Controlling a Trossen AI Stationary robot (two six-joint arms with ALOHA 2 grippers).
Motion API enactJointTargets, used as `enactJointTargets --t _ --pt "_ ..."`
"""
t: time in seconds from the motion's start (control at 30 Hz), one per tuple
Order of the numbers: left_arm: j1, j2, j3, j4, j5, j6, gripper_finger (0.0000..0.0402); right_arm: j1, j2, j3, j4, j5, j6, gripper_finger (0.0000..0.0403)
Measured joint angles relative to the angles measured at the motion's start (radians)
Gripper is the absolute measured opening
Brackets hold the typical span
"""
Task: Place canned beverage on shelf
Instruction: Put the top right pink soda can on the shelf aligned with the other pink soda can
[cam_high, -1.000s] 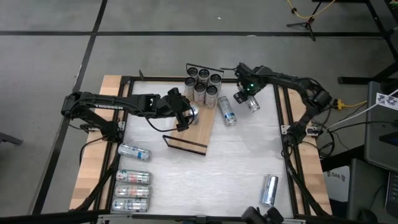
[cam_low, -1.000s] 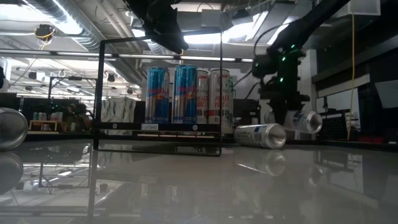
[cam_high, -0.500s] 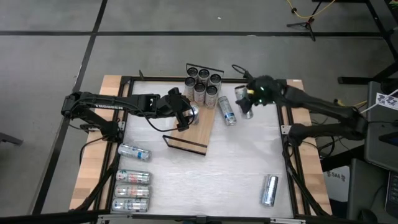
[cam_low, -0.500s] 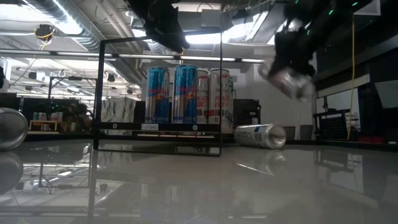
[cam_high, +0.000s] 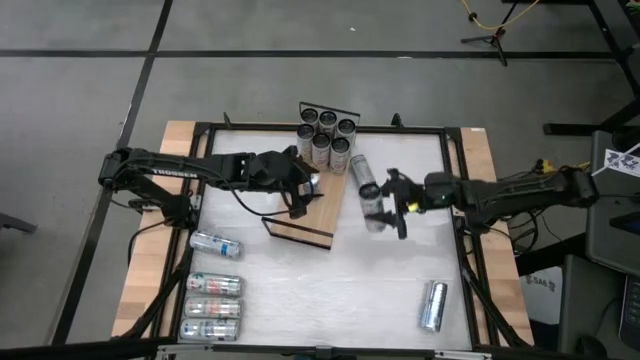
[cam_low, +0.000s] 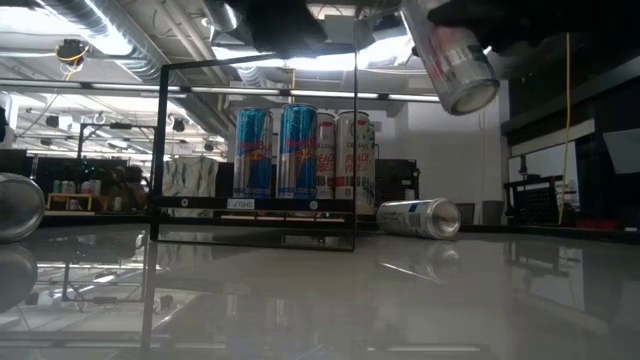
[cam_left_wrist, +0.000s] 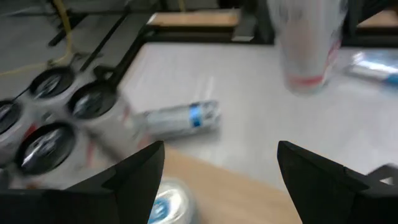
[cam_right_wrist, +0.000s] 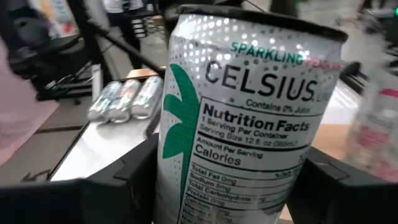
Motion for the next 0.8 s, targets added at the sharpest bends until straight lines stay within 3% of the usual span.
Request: enactJointTargets --t 0.43,0.8 --pt "-0.098 0.012 0.0 0.284 0.046 0.018 0.0304 0.125 0.108 -0.19 0.335 -0.026 -0.077 0.0253" --pt "-0.106 0.012 0.0 0.419 0.04 -0.085 0.0305 0.166 0.307 -0.222 0.539 -0.068 -0.163 0.0253"
